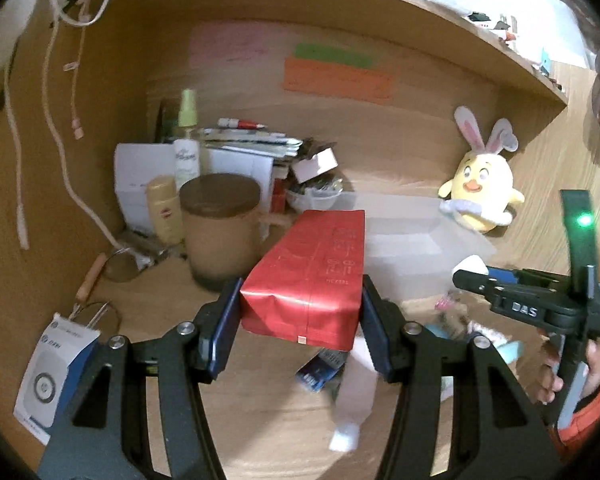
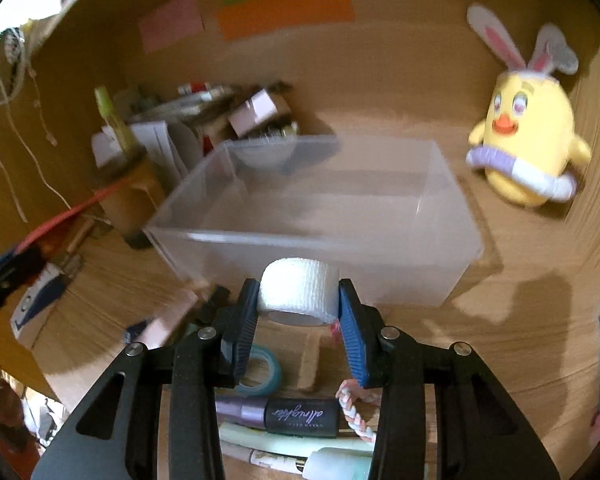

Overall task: Organize objects
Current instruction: 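Drop the red packet into the clear box with the left tool while the right tool drops the tape roll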

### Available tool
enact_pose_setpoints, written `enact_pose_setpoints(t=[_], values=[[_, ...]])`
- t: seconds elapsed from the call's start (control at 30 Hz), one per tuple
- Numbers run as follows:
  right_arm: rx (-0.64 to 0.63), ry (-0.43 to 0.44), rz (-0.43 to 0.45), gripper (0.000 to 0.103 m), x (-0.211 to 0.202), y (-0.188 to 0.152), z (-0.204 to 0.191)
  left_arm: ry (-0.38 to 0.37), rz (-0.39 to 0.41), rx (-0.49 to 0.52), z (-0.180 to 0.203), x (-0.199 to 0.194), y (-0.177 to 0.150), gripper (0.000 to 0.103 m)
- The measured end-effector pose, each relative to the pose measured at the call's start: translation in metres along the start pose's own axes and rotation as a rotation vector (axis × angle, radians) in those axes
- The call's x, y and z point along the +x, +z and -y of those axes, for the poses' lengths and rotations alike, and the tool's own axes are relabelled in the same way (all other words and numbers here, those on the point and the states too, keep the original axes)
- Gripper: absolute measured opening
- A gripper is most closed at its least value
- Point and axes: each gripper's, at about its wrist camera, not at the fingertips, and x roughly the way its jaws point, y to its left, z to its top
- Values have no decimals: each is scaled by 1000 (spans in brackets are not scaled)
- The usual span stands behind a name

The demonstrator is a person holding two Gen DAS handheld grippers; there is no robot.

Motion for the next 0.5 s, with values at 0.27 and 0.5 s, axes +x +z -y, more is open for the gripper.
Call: enact_pose_setpoints(t=[0.27,0.5], values=[[-13,8,85,36,-20,23,7,-35,27,3,22,24,24,56],[-1,-1,108,36,-18,40,26,-51,4,11,36,58,42,56]])
